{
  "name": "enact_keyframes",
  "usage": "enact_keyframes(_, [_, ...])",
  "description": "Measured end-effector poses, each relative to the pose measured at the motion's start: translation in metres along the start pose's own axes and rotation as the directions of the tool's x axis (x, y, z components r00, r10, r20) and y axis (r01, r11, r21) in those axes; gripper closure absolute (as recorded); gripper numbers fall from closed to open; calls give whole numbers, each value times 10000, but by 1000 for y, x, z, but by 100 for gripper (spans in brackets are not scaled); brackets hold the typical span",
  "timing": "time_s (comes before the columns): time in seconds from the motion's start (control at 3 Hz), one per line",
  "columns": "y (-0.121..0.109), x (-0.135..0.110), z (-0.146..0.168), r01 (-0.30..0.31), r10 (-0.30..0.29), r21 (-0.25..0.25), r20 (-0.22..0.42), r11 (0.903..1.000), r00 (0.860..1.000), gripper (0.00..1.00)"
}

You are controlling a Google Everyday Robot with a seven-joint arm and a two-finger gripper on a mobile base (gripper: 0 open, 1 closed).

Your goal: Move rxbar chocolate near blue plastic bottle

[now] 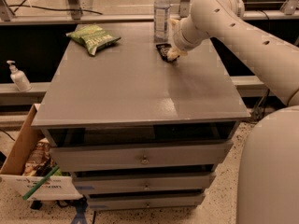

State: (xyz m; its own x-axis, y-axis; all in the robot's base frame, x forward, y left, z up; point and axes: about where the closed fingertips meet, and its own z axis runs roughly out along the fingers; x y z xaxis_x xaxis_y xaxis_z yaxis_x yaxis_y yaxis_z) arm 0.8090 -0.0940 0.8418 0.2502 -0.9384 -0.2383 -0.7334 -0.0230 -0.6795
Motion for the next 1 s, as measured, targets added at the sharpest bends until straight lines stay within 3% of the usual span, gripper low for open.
enact_keyframes(1.0, [0, 0, 0, -1, 1, -5, 4, 10000, 10000, 0])
